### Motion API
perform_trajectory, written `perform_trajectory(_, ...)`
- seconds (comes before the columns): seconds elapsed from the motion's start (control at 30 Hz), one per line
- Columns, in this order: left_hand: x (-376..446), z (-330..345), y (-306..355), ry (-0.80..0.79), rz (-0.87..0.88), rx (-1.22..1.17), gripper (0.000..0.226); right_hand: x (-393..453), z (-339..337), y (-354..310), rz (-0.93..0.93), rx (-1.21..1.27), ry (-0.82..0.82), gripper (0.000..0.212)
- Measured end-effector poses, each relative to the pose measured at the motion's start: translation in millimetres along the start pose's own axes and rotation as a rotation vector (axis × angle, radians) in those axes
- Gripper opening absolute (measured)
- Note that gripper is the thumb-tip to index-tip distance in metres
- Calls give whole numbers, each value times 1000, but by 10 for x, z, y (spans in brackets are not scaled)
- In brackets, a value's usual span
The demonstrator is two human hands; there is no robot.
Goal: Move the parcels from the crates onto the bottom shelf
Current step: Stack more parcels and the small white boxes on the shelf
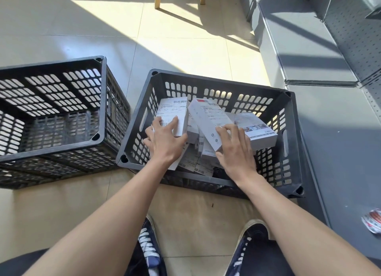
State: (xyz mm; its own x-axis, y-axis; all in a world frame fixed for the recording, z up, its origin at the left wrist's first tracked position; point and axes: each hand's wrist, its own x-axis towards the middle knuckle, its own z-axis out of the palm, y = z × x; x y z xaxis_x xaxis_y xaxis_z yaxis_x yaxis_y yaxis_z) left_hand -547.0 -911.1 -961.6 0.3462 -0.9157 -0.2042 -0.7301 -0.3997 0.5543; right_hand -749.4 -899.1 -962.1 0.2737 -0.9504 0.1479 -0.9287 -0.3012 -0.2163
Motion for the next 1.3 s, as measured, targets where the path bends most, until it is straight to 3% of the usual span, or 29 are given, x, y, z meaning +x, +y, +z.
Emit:
perform_trajectory(0.13,13,-8,-2,-8,0,20,68,8,94,38,-83,-52,-93,83)
perform_trajectory(0.3,36,21,-8,-49,55,195,78,26,203,105,-48,-77,-200,93)
perform_trajectory(0.43,51,72,-57,-74,106,376,75,56,261,134,-68,-113,-257,82)
perform_trajectory(0.53,64,100,-69,-76,108,390,72,103,270,109,-16,-59,-204,67)
perform_trajectory(0.63,74,125,-61,-65,105,385,70,237,264,60,70,5,-161,69)
perform_trajectory(0.77,91,144,-74,-62,105,388,71,399,312,32,150,21,-228,82)
perform_trajectory(0.9,86,150,-82,-46,117,387,71,397,405,59,161,-6,-325,81)
perform_trajectory(1.17,61,97,-66,-28,101,246,69,368,361,-11,203,6,-205,74)
perform_trajectory(1.3,-38,19,7,15,182,245,56,333,166,-63,240,40,-101,71)
